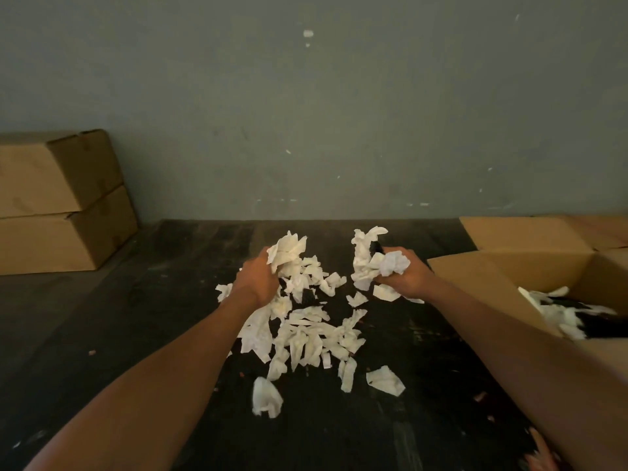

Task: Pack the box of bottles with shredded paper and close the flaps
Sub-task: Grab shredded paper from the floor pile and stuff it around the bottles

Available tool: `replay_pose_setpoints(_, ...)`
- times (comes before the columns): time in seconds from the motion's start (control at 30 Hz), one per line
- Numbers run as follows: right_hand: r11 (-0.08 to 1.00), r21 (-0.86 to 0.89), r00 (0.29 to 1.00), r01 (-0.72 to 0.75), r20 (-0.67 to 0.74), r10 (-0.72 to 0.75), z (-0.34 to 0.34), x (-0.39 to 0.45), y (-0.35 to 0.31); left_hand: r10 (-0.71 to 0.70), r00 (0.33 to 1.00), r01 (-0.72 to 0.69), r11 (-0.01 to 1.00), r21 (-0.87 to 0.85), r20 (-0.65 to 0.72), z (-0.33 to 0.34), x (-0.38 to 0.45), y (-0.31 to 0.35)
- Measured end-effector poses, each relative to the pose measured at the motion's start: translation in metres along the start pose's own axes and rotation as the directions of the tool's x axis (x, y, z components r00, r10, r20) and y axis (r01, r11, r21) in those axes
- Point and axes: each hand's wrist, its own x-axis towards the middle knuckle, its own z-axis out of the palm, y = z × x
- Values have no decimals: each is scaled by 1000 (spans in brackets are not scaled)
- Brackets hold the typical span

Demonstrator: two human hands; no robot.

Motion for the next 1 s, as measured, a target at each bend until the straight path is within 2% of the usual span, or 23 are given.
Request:
replay_pose_setpoints(0.13, 995, -95, 999, -30, -23, 28, -16, -31, 3, 69, 998, -69, 997, -17, 4, 1, -26, 24)
replay_pose_setpoints(0.27, 996, -40, 991, -84, -109, 79, -40, -70, 2, 129, 991, -127, 990, -57, 43, 14, -42, 59)
replay_pose_setpoints(0.33, 990, -74, 988, -122, -103, 114, -55, -87, 9, 149, 987, -144, 987, -68, 64, 22, -46, 81)
replay_pose_setpoints(0.63, 952, -186, 936, -244, -304, 180, -136, -157, 56, 324, 937, -306, 941, -143, 132, 77, -53, 189)
replay_pose_setpoints(0.77, 941, -154, 901, -300, -371, 227, -174, -178, 91, 393, 907, -367, 914, -175, 152, 111, -49, 240)
replay_pose_setpoints(1.0, 917, -197, 890, -347, -378, 255, -246, -184, 181, 416, 895, -374, 897, -233, 162, 186, -25, 338)
